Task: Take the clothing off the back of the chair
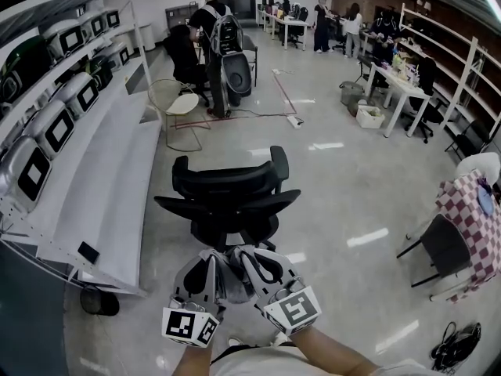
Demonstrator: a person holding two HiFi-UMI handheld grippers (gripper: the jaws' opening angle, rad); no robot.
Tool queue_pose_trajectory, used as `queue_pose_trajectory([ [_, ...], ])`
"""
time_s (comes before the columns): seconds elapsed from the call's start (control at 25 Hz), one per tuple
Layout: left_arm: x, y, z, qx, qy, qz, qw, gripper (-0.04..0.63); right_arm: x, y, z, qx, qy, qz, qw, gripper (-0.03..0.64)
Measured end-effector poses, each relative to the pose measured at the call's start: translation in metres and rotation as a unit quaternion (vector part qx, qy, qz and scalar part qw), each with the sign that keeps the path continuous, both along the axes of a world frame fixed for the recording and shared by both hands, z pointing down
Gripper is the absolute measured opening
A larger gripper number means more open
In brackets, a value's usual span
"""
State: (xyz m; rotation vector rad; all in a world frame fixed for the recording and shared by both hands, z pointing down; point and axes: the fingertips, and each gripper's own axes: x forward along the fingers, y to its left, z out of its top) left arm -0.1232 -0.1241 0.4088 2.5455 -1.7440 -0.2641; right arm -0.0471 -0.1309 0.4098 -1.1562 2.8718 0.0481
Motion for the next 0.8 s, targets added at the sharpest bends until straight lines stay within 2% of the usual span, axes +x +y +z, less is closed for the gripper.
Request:
queue_pose_trajectory([
  [0.36, 0.0013, 0.0006, 0.0003, 0.001, 0.001, 0.003, 1.0, 0.02, 0.0005, 0.0002, -0.0036, 0.004, -0.015, 0.005, 1.0, 0.026],
  [0.8, -0.0001, 0.0027, -0.0023, 0.001, 0.002, 0.002, 1.0, 0.02, -0.0008, 0.0027, -0.0028, 0.001, 0.0, -0.003, 1.0, 0.025],
])
